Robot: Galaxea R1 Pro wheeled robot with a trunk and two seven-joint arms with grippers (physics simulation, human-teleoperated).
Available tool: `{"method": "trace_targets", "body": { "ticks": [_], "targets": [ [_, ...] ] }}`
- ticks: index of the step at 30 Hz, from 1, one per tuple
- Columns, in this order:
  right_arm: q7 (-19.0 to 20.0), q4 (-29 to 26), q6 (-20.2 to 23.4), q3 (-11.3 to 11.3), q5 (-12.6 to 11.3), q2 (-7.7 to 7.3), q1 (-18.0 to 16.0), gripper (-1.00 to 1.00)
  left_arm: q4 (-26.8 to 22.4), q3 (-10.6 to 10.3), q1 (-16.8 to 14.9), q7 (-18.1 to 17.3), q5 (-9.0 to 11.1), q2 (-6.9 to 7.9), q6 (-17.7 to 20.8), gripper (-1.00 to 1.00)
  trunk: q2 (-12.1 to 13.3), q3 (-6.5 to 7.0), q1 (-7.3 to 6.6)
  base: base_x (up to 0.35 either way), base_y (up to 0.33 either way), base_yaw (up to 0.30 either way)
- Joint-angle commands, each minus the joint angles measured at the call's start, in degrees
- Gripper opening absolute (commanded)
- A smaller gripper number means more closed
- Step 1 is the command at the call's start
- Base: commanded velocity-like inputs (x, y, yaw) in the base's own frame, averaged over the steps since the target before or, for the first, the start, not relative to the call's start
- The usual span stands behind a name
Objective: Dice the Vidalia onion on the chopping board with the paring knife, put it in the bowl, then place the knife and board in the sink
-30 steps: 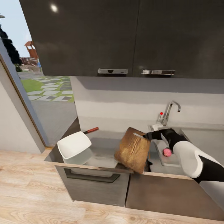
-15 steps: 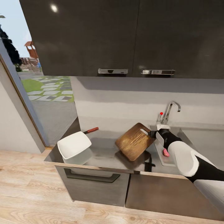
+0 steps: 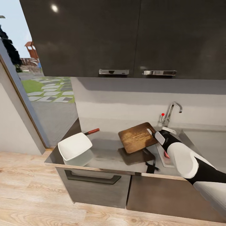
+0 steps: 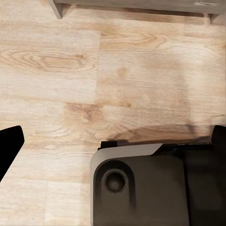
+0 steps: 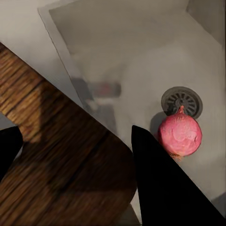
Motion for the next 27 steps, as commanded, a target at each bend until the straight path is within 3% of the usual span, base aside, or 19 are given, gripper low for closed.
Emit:
{"method": "trace_targets", "body": {
  "ticks": [1,8,15,24,25,27],
  "targets": [
    [-1.3,0.1,0.3,-0.1,-0.7,0.12,0.0,-1.0,-0.1,-0.1,0.0,0.0,0.0,0.02,-0.1,1.0,-0.1,-0.11,0.03,0.0,0.0,0.0],
    [-6.1,3.6,-2.9,-0.1,-2.6,0.39,0.0,-1.0,-0.1,-0.1,0.0,0.0,0.0,0.02,-0.1,1.0,-0.1,-0.11,0.03,0.0,0.079,0.0],
    [-6.8,4.7,-3.8,-0.2,-2.8,0.4,0.0,-1.0,-0.1,-0.1,0.0,0.0,0.0,0.02,-0.1,1.0,-0.1,-0.11,0.03,0.0,0.285,-0.016],
    [-6.9,4.9,-3.9,-0.2,-3.0,0.26,0.0,-1.0,-0.1,-0.1,0.0,0.0,0.0,0.02,-0.1,1.0,-0.1,-0.11,0.03,0.0,0.313,-0.221],
    [-6.9,4.9,-3.9,-0.3,-3.4,0.16,0.0,-1.0,-0.1,-0.1,0.0,0.0,0.0,0.02,-0.1,1.0,-0.1,-0.11,0.03,0.0,0.307,-0.083],
    [-6.8,5.1,-3.9,-0.3,-6.5,-0.08,0.0,-1.0,-0.1,-0.1,0.0,0.0,0.0,0.02,-0.1,1.0,-0.1,-0.11,0.03,0.0,0.178,-0.032]
  ]
}}
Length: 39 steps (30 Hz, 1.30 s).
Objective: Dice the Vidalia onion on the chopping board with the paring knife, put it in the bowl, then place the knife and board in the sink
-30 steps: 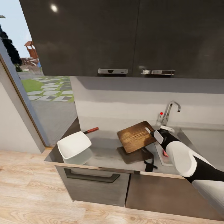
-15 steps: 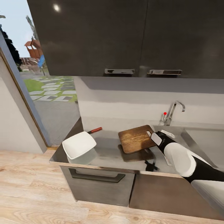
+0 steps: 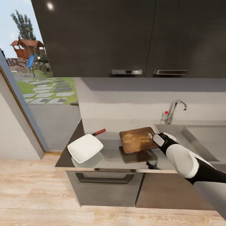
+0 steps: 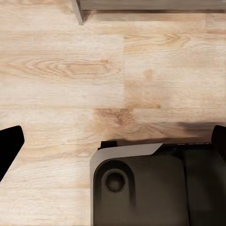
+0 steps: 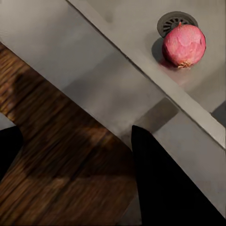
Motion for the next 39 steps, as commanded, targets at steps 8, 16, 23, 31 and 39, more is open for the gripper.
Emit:
{"method": "trace_targets", "body": {
  "ticks": [8,16,23,31,39],
  "targets": [
    [-0.1,0.2,0.0,0.5,-4.6,-0.21,0.1,-1.0,-0.1,-0.1,0.0,0.0,0.0,0.02,-0.1,1.0,-0.1,-0.11,0.04,0.0,0.03,-0.005],
    [0.0,0.3,0.0,0.5,-4.9,-0.79,0.6,-1.0,-0.1,-0.1,0.0,0.0,0.0,0.02,-0.1,1.0,-0.1,-0.11,0.04,0.0,0.001,0.0],
    [-0.4,0.7,0.0,0.5,-4.9,-0.83,0.8,-1.0,-0.1,-0.1,0.0,0.0,0.0,0.02,-0.1,1.0,-0.1,-0.11,0.04,0.0,0.0,0.0],
    [-5.5,0.8,0.0,0.5,-7.2,-0.86,0.8,-1.0,-0.1,-0.1,0.0,0.0,0.0,0.02,-0.1,1.0,-0.1,-0.38,0.04,0.0,0.0,0.0],
    [-6.8,1.5,-2.3,0.5,-11.9,-0.73,0.8,-1.0,-0.1,-0.1,0.0,0.0,0.0,0.02,-0.1,1.0,-0.1,-1.04,0.04,0.0,0.0,0.0]
  ]
}}
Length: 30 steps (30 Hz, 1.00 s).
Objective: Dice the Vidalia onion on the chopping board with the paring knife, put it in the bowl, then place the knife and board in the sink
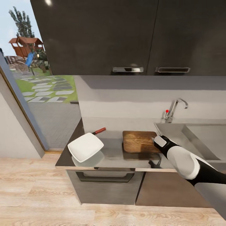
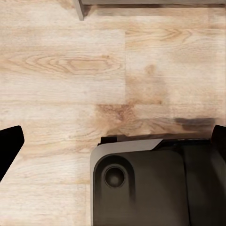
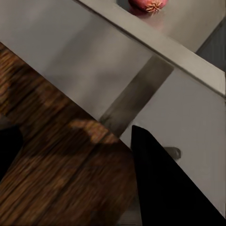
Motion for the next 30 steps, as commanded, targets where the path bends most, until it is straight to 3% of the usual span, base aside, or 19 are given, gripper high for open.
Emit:
{"method": "trace_targets", "body": {
  "ticks": [1,12,30],
  "targets": [
    [-0.4,0.1,0.2,0.4,-0.5,0.02,0.0,-1.0,-0.1,-0.1,0.0,0.0,0.0,0.02,-0.1,1.0,-0.1,-0.2,0.03,0.0,0.0,0.0],
    [-0.4,0.4,-1.0,0.6,-0.6,0.36,0.0,-1.0,-0.1,-0.1,0.0,0.0,0.0,0.02,-0.1,1.0,-0.1,-1.08,0.03,0.0,0.0,0.0],
    [-1.5,0.4,-1.6,0.7,-0.5,0.5,0.0,-1.0,-0.1,-0.1,0.0,0.0,0.0,0.02,-0.1,1.0,-0.1,-1.17,0.03,0.0,0.0,0.0]
  ]
}}
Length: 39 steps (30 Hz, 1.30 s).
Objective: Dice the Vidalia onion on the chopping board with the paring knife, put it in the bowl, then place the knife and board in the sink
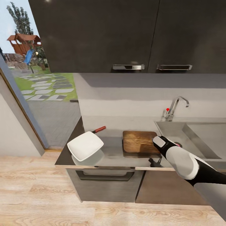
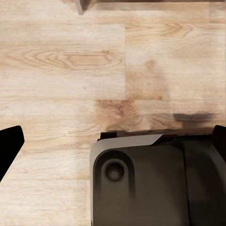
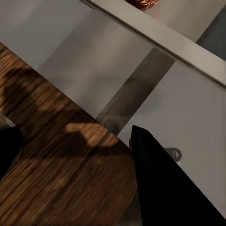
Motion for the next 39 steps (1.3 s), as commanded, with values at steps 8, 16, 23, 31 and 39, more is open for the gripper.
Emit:
{"method": "trace_targets", "body": {
  "ticks": [8,16,23,31,39],
  "targets": [
    [-0.4,-0.1,-0.8,0.5,-0.5,0.41,0.0,-1.0,0.0,-0.1,0.0,0.0,0.0,0.02,-0.1,1.0,-0.1,0.01,0.03,0.0,0.0,0.0],
    [-2.2,-0.1,-2.7,0.5,-0.5,1.5,0.0,-1.0,-0.1,-0.1,0.0,0.0,0.0,0.02,-0.1,1.0,-0.1,0.69,0.03,0.0,0.0,0.0],
    [-2.4,-0.1,-2.8,0.5,-0.5,1.58,0.0,-1.0,-0.1,-0.1,0.0,0.0,0.0,0.02,-0.1,1.0,-0.1,1.06,0.03,0.0,0.0,0.0],
    [-2.4,-0.1,-2.8,0.6,-0.5,1.67,0.0,-1.0,-0.1,-0.1,0.0,0.0,0.0,0.02,-0.1,1.0,-0.1,1.07,0.03,0.0,0.0,0.0],
    [-2.5,-0.1,-2.8,0.6,-0.5,1.67,0.0,1.0,0.0,-0.1,0.0,0.0,0.0,0.02,-0.1,1.0,-0.1,1.07,0.03,0.0,0.0,0.0]
  ]
}}
